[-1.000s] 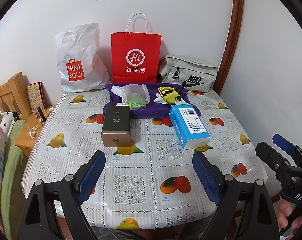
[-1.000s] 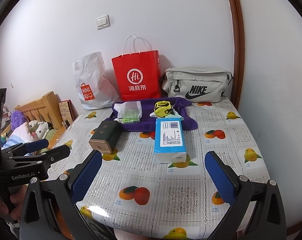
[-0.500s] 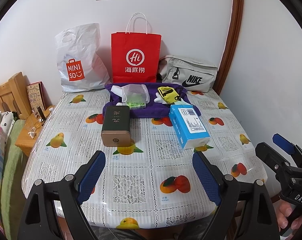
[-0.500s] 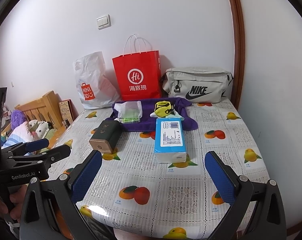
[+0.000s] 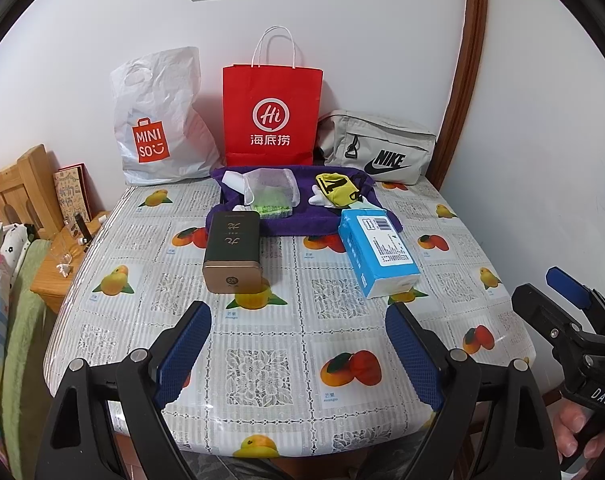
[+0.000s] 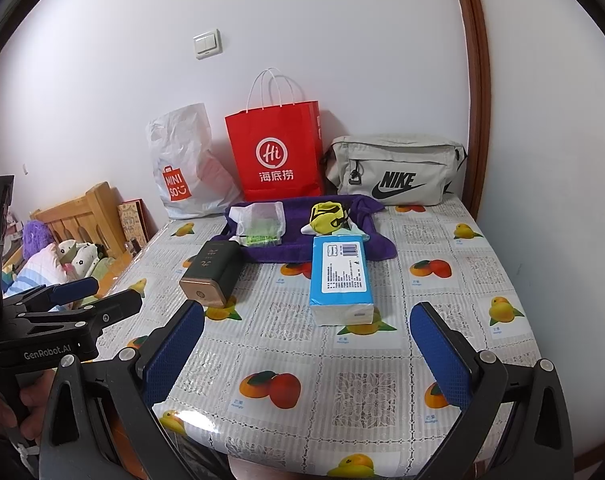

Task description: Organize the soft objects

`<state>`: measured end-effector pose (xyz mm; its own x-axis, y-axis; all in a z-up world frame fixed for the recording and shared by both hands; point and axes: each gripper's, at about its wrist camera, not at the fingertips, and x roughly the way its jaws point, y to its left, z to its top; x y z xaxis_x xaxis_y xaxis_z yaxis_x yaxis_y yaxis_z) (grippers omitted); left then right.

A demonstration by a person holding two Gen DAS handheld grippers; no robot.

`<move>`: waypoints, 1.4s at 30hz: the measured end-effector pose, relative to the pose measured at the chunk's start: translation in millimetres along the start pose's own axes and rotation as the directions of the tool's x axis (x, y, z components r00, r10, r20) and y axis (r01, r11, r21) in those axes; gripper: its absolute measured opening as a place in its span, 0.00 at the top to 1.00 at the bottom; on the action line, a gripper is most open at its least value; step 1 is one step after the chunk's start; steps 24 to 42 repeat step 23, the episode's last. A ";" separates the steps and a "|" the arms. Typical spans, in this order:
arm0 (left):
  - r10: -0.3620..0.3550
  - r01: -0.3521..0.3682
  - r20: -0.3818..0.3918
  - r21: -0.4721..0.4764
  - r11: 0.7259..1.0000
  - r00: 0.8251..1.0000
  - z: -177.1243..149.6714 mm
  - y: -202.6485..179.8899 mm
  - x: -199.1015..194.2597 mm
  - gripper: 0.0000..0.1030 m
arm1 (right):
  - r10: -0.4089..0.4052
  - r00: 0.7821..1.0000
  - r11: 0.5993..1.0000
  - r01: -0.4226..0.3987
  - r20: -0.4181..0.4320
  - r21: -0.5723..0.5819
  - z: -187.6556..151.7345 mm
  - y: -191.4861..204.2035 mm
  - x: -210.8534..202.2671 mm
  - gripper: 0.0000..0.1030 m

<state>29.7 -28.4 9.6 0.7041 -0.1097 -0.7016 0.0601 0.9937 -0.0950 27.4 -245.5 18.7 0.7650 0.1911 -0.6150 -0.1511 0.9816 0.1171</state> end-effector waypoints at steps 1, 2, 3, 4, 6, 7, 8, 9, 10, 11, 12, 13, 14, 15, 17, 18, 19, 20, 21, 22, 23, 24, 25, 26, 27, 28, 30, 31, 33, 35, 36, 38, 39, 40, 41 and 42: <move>0.001 -0.001 0.001 0.000 1.000 1.000 -0.1 -0.1 -0.1 0.14 | 0.001 1.000 1.000 -0.001 0.000 0.001 -0.3 -0.2 -0.1 0.01; 0.001 -0.001 0.001 0.000 1.000 1.000 0.0 -0.1 0.0 0.14 | 0.001 1.000 1.000 -0.001 0.000 0.002 -0.4 -0.2 -0.3 0.01; 0.001 -0.001 0.001 0.000 1.000 1.000 -0.4 0.1 -0.3 0.14 | 0.001 1.000 1.000 -0.001 0.000 0.000 -0.3 -0.1 -0.2 0.01; 0.000 0.000 0.000 0.000 1.000 1.000 -0.1 0.0 0.0 0.14 | 0.000 1.000 1.000 0.000 0.000 -0.001 -0.2 -0.1 -0.1 0.01; 0.003 -0.003 0.000 -0.001 1.000 1.000 -0.5 0.3 -0.7 0.14 | 0.000 1.000 1.000 0.000 0.000 -0.002 -0.2 -0.1 0.0 0.02; -0.001 0.001 0.001 0.000 1.000 1.000 -0.1 0.3 -0.2 0.14 | 0.000 1.000 1.000 0.000 0.000 0.001 -0.3 0.2 -0.2 0.02; -0.001 0.001 0.001 0.001 1.000 1.000 0.0 0.3 -0.2 0.14 | 0.000 1.000 1.000 0.000 0.000 0.001 -0.3 0.2 -0.2 0.01; -0.001 0.001 0.002 0.001 1.000 1.000 -0.5 0.6 -0.9 0.14 | 0.001 1.000 1.000 -0.001 0.000 0.000 -0.3 0.2 -0.2 0.01; 0.000 0.000 0.001 0.000 1.000 1.000 -0.1 0.3 -0.2 0.14 | 0.000 1.000 1.000 0.000 -0.001 0.000 -0.5 0.2 -0.3 0.01; -0.001 0.001 0.001 0.000 1.000 1.000 -0.3 0.5 -0.3 0.14 | 0.000 1.000 1.000 0.000 0.000 -0.001 -0.6 0.6 -0.3 0.01; -0.001 0.001 0.000 0.000 1.000 1.000 -0.3 0.6 -0.3 0.14 | 0.002 1.000 1.000 -0.002 0.000 -0.002 -0.5 0.5 -0.3 0.01; 0.002 -0.002 0.000 -0.001 1.000 1.000 -0.2 0.2 -0.2 0.14 | 0.001 1.000 1.000 -0.001 0.000 -0.002 -0.6 0.3 -0.2 0.01; 0.002 -0.002 -0.002 0.000 1.000 1.000 -0.2 0.2 -0.1 0.14 | 0.000 1.000 1.000 0.000 0.000 -0.001 -0.5 0.7 -0.3 0.01; 0.003 -0.003 -0.005 0.002 1.000 1.000 0.2 -0.1 -0.6 0.14 | 0.001 1.000 1.000 -0.001 0.000 -0.002 -0.5 0.6 -0.2 0.01; 0.007 -0.007 -0.005 0.005 1.000 1.000 0.5 -1.2 -1.1 0.14 | -0.002 1.000 1.000 0.002 0.000 0.000 -1.0 0.6 -0.2 0.01; 0.009 -0.009 -0.004 0.010 1.000 1.000 1.0 -1.9 -1.7 0.14 | -0.001 1.000 1.000 0.001 -0.001 0.001 -1.2 0.0 0.3 0.01; 0.009 -0.009 -0.004 0.013 1.000 1.000 1.6 -2.5 -1.5 0.14 | -0.001 1.000 1.000 0.001 -0.004 0.001 -1.3 -0.6 1.2 0.01; 0.010 -0.010 -0.003 0.016 1.000 1.000 2.8 -3.0 -1.1 0.14 | -0.002 1.000 1.000 0.002 -0.006 0.002 -1.3 -1.3 2.5 0.01; 0.011 -0.011 -0.002 0.018 1.000 1.000 3.7 -3.0 -0.4 0.14 | -0.002 1.000 1.000 0.002 -0.008 0.003 -1.2 -2.0 3.9 0.01; 0.013 -0.013 0.007 0.023 1.000 1.000 4.7 -3.3 0.5 0.14 | -0.001 1.000 1.000 0.001 -0.010 0.003 -0.9 -2.5 5.2 0.01; 0.017 -0.017 0.013 0.027 0.999 1.000 5.8 -3.5 2.0 0.14 | 0.001 1.000 1.000 -0.001 -0.014 0.003 -0.4 -3.2 7.5 0.01; 0.017 -0.017 0.013 0.027 0.999 1.000 5.8 -3.5 2.0 0.14 | 0.001 1.000 1.000 -0.001 -0.014 0.003 -0.4 -3.2 7.5 0.01; 0.017 -0.017 0.013 0.027 0.999 1.000 5.8 -3.5 2.0 0.14 | 0.001 1.000 1.000 -0.001 -0.014 0.003 -0.4 -3.2 7.5 0.01; 0.017 -0.017 0.013 0.027 0.999 1.000 5.8 -3.5 2.0 0.14 | 0.001 1.000 1.000 -0.001 -0.014 0.003 -0.4 -3.2 7.5 0.01; 0.017 -0.017 0.013 0.027 0.999 1.000 5.8 -3.5 2.0 0.14 | 0.001 1.000 1.000 -0.001 -0.014 0.003 -0.4 -3.2 7.5 0.01; 0.017 -0.017 0.013 0.027 0.999 1.000 5.8 -3.5 2.0 0.14 | 0.001 1.000 1.000 -0.001 -0.014 0.003 -0.4 -3.2 7.5 0.01; 0.017 -0.017 0.013 0.027 0.999 1.000 5.8 -3.5 2.0 0.14 | 0.001 1.000 1.000 -0.001 -0.014 0.003 -0.4 -3.2 7.5 0.01; 0.017 -0.017 0.013 0.027 0.999 1.000 5.8 -3.5 2.0 0.14 | 0.001 1.000 1.000 -0.001 -0.014 0.003 -0.4 -3.2 7.5 0.01; 0.017 -0.017 0.013 0.027 0.999 1.000 5.8 -3.5 2.0 0.14 | 0.001 1.000 1.000 -0.001 -0.014 0.003 -0.4 -3.2 7.5 0.01; 0.017 -0.017 0.013 0.027 0.999 1.000 5.8 -3.5 2.0 0.14 | 0.001 1.000 1.000 -0.001 -0.014 0.003 -0.4 -3.2 7.5 0.01; 0.017 -0.017 0.013 0.027 0.999 1.000 5.8 -3.5 2.0 0.14 | 0.001 1.000 1.000 -0.001 -0.014 0.003 -0.4 -3.2 7.5 0.01; 0.017 -0.017 0.013 0.027 0.999 1.000 5.8 -3.5 2.0 0.14 | 0.001 1.000 1.000 -0.001 -0.014 0.003 -0.4 -3.2 7.5 0.01; 0.017 -0.017 0.013 0.027 0.999 1.000 5.8 -3.5 2.0 0.14 | 0.001 1.000 1.000 -0.001 -0.014 0.003 -0.4 -3.2 7.5 0.01; 0.017 -0.017 0.013 0.027 0.999 1.000 5.8 -3.5 2.0 0.14 | 0.001 1.000 1.000 -0.001 -0.014 0.003 -0.4 -3.2 7.5 0.01; 0.017 -0.017 0.013 0.027 0.999 1.000 5.8 -3.5 2.0 0.14 | 0.001 1.000 1.000 -0.001 -0.014 0.003 -0.4 -3.2 7.5 0.01; 0.017 -0.017 0.013 0.027 0.999 1.000 5.8 -3.5 2.0 0.14 | 0.001 1.000 1.000 -0.001 -0.014 0.003 -0.4 -3.2 7.5 0.01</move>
